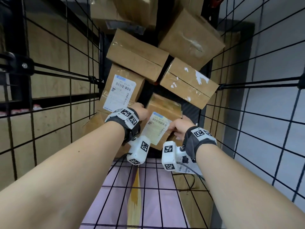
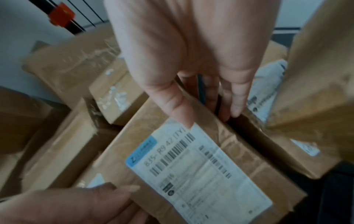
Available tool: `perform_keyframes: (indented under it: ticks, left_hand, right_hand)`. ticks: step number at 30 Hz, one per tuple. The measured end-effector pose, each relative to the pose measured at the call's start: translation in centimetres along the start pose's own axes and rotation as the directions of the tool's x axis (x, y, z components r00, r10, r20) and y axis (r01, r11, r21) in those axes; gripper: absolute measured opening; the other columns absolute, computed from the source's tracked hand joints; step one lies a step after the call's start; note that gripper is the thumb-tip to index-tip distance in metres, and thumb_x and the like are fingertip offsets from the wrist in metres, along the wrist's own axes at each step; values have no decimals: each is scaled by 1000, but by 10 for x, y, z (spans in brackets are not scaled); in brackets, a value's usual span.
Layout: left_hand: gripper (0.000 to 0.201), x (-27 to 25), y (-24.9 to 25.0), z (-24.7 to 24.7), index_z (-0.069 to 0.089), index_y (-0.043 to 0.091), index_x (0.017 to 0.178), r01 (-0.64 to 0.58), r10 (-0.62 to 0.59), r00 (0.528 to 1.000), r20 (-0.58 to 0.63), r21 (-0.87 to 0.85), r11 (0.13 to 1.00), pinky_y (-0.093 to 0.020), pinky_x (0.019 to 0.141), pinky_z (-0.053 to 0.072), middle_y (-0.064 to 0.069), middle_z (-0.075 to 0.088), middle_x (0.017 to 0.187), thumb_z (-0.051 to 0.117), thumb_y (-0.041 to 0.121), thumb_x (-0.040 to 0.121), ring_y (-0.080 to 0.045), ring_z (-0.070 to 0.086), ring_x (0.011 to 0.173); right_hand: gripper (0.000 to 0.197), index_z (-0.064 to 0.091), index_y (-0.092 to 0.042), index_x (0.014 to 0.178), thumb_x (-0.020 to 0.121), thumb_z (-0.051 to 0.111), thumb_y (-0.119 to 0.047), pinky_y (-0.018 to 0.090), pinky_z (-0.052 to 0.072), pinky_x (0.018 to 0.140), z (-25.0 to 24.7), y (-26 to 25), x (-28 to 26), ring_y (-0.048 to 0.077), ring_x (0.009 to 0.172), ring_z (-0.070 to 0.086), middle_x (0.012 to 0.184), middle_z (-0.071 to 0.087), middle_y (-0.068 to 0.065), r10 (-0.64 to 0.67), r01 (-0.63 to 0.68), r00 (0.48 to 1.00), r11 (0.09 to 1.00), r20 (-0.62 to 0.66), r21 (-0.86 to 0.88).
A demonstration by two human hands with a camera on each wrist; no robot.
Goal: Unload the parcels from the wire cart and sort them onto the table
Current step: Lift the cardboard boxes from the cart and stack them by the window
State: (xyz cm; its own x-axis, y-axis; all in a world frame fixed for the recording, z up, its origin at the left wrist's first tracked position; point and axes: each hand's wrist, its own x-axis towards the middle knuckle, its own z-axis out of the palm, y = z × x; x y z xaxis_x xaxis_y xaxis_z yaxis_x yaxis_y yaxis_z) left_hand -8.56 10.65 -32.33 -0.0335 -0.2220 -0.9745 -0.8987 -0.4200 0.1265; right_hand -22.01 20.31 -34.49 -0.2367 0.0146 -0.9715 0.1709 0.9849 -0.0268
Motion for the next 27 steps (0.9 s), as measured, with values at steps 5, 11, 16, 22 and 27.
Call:
perform_keyframes:
  ticks: [5, 11, 16, 22, 27]
  left_hand:
    - [57, -31, 22, -15, 37, 9, 144, -146, 146, 988, -39, 19, 989, -37, 108, 36, -11, 43, 145, 56, 7, 90, -29, 43, 131]
    - [58, -85, 35, -35, 42, 14, 142, -253, 255, 965, -56, 31, 967, -33, 102, 40, -7, 51, 139, 63, 11, 88, -26, 50, 125]
    - [47, -143, 50, -59, 56, 11, 128, -392, 388, 916, -97, -25, 920, -33, 88, 50, -9, 64, 120, 69, 11, 84, -26, 61, 104]
    - [43, -216, 58, -100, 58, 15, 124, -525, 508, 849, -145, -118, 843, -42, 95, 50, -5, 67, 115, 70, 13, 82, -25, 63, 105]
    - [44, -272, 53, -129, 58, 14, 121, -618, 590, 778, -216, -88, 781, -42, 91, 52, -3, 67, 112, 74, 24, 81, -22, 64, 100]
  right_hand:
    - [75, 46, -6, 135, 66, 74, 0, 44, 54, 90, -19, -9, -27, 32, 102, 64, 119, 63, 18, -11, 11, 1000, 999, -2, 31]
    - [85, 56, -8, 122, 39, 76, -11, 47, 54, 89, -46, -13, -70, 32, 100, 65, 115, 66, 13, -136, 143, 987, 985, -82, 91]
    - [51, 62, -9, 99, 50, 73, -2, 44, 53, 91, -63, -38, -144, 31, 99, 64, 106, 68, 14, -255, 271, 961, 946, -107, 177]
    - [40, 62, -14, 94, 56, 71, -3, 38, 50, 88, -72, -61, -231, 28, 102, 63, 103, 71, 9, -452, 475, 879, 854, -150, 212]
    - [48, 63, -16, 104, 57, 69, -5, 35, 52, 77, -73, -71, -299, 25, 98, 66, 103, 71, 7, -589, 626, 780, 741, -211, 243]
